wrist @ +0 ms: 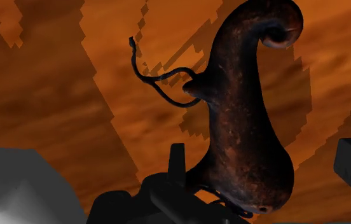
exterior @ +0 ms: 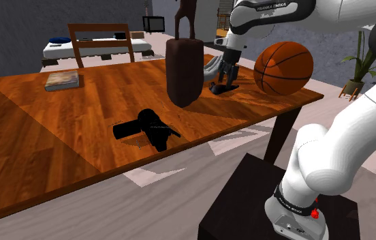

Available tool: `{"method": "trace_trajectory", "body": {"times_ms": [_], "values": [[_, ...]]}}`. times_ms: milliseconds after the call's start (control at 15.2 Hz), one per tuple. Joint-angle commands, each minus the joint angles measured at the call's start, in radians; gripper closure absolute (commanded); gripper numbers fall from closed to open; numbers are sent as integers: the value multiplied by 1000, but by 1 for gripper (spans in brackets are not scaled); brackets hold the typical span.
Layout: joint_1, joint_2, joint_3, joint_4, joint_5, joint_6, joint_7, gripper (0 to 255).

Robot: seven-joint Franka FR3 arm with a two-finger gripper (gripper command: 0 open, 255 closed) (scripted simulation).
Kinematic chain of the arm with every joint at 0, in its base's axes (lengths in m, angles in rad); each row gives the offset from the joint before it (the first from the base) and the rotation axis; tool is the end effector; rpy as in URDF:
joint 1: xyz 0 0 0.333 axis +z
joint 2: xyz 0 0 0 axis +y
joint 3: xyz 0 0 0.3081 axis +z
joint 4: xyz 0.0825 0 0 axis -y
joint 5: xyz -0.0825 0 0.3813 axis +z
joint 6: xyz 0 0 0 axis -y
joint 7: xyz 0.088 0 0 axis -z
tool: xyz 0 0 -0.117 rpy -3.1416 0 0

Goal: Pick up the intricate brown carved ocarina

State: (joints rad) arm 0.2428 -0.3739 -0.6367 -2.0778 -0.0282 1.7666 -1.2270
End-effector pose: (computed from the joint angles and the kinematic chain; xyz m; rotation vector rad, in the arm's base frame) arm 0.4170 -0.2076 0.5332 -2.7163 -1.2674 -0.1997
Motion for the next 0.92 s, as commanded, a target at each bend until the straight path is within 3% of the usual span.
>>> {"method": "trace_trajectory", "body": {"times_ms": [0, 198, 264, 858], "values": [[-1, 1, -4, -26, 0, 27, -5, 0], [-2, 2, -7, -46, -1, 48, -8, 0], [-2, 2, -6, -45, -1, 47, -8, 255], [-1, 3, -7, -46, -1, 48, -8, 255]]}}
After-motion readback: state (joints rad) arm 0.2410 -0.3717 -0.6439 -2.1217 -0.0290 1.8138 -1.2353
